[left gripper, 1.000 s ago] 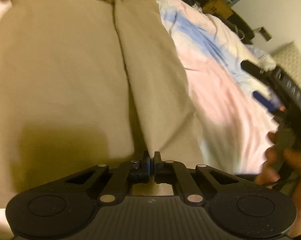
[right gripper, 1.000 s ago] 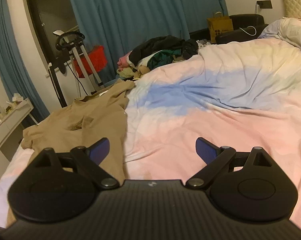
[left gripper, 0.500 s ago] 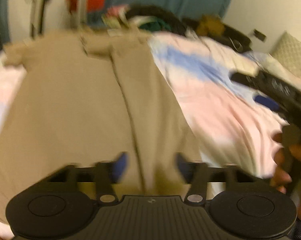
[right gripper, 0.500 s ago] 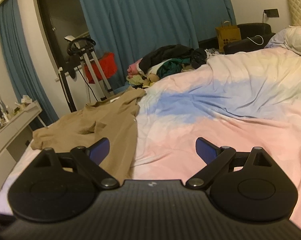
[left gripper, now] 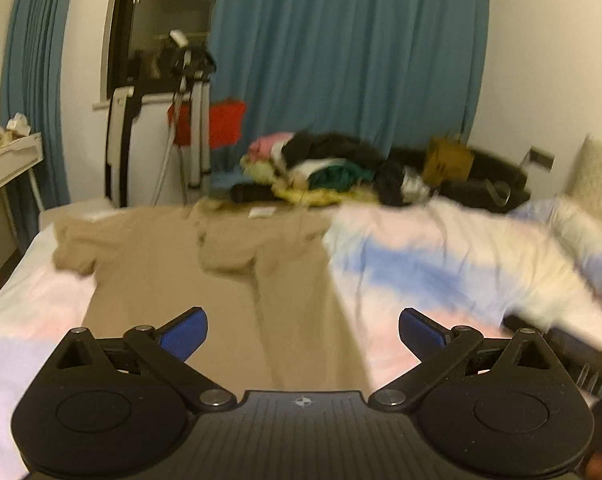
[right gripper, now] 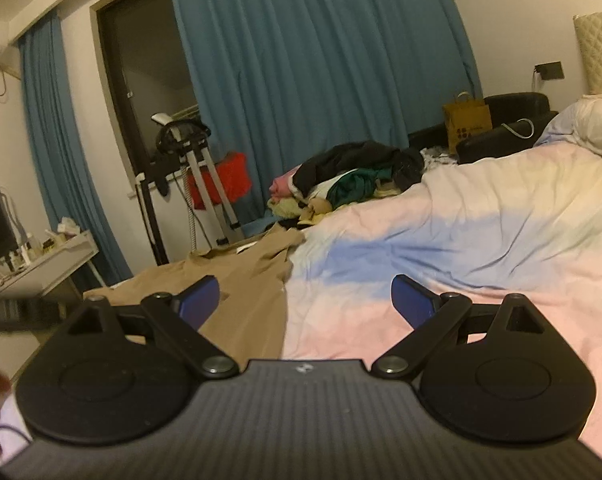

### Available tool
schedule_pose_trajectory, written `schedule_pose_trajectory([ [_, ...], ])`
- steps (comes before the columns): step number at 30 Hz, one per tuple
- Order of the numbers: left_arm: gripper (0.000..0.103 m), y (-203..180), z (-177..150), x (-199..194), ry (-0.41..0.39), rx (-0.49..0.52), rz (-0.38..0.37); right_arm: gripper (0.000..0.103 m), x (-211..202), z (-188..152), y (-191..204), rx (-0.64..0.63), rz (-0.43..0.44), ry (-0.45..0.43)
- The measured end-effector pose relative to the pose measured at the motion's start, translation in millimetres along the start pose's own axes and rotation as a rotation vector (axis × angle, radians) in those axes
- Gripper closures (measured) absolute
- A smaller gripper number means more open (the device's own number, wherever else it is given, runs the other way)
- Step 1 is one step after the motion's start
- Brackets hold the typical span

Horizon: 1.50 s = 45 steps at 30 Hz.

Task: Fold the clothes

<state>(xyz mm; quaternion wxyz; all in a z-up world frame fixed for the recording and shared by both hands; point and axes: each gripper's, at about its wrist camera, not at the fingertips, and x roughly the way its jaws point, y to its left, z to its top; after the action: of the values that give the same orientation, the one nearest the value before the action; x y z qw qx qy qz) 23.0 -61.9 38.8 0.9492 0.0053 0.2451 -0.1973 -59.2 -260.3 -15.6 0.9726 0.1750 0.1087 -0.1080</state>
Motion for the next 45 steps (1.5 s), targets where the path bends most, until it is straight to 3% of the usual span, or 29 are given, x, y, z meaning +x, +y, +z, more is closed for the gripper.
schedule_pose_trajectory([
  [6, 0.0, 18.0, 18.2, 1.4, -0.052, -0.031, 0.028, 0.009, 13.0, 3.5, -4.9, 0.003, 0.003, 0.048],
  [10, 0.0, 65.4, 12.4, 0.0, -0.023, -0.061, 0.054, 0.009, 46.0, 13.7, 26.1, -0.147, 0.036, 0.093],
  [18, 0.0, 172.7, 8.2, -5.6, -0.025, -0.106, 0.165, 0.009, 171.6, 16.5, 153.9, -0.402, 0.314, 0.221],
  [24, 0.0, 248.2, -0.9, 3.4, -0.014, -0.273, 0.297, 0.011, 295.8, -25.7, 276.8, -0.478, 0.469, 0.348],
  [28, 0.0, 276.0, -11.4, 8.7, -0.016, -0.26, 0.392, 0.011, 359.1, -63.9, 352.2, -0.426, 0.579, 0.437],
  [31, 0.0, 296.3, -16.5, 18.1, -0.001, -0.307, 0.408, 0.011, 384.5, -86.7, 389.6, -0.383, 0.659, 0.464],
  [35, 0.0, 305.9, -22.0, 34.2, 0.039, -0.304, 0.425, 0.012, 391.8, -117.8, 425.6, -0.517, 0.679, 0.471],
  [38, 0.0, 305.4, -22.5, 42.7, 0.055, -0.275, 0.428, 0.04, 394.0, -130.2, 438.1, -0.593, 0.642, 0.456],
  [40, 0.0, 303.2, -22.5, 43.1, 0.052, -0.266, 0.422, 0.068, 396.8, -128.9, 437.6, -0.581, 0.601, 0.457],
  [41, 0.0, 301.1, -22.5, 42.2, 0.046, -0.266, 0.419, 0.092, 396.3, -123.5, 435.2, -0.572, 0.582, 0.443],
  [45, 0.0, 298.0, -19.6, 41.3, 0.023, -0.283, 0.392, 0.094, 381.3, -76.9, 403.8, -0.427, 0.53, 0.312],
])
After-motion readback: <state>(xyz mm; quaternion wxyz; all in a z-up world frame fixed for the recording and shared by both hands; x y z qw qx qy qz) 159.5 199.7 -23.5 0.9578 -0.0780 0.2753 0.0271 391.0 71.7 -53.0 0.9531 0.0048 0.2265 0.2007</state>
